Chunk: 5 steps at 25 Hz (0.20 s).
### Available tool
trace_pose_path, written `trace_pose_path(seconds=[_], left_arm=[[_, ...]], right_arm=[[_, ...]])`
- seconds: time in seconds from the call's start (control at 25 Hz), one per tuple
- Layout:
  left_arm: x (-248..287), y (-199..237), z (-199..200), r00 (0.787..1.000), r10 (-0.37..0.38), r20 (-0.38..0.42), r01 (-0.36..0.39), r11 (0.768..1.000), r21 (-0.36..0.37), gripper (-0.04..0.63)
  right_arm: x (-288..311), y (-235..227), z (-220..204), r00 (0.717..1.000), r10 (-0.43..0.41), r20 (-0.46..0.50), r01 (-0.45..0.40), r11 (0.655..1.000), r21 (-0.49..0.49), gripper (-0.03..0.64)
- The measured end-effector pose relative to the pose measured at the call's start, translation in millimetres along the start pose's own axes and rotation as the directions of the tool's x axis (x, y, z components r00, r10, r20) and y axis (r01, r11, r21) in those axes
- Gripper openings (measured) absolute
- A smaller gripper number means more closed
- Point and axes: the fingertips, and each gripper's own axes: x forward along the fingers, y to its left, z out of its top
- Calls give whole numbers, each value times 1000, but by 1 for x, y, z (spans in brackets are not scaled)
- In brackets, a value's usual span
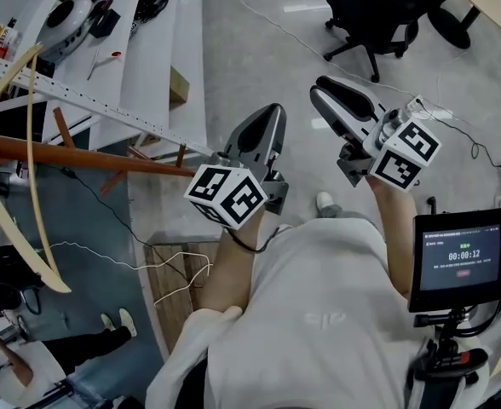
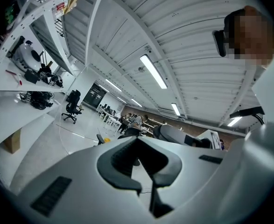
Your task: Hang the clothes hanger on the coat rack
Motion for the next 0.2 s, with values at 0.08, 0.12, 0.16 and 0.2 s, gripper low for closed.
trace_pose_path(seconds=[0.08,0.12,0.16,0.2], left_arm=[[-4,0,0,1000,4,-2,-4,1000,1,5],[-5,0,0,1000,6,-3,-6,1000,0,5],[-7,1,1,1000,8,-4,-8,1000,0,5],[-9,1,1,1000,10,-5,-10,1000,-1,5]], right_arm=[[1,3,-2,1000,7,-6,-7,1000,2,97],[1,4,-2,1000,10,-10,-10,1000,2,97],[1,6,-3,1000,14,-14,-14,1000,2,97],[2,7,-4,1000,17,-18,-17,1000,2,97]])
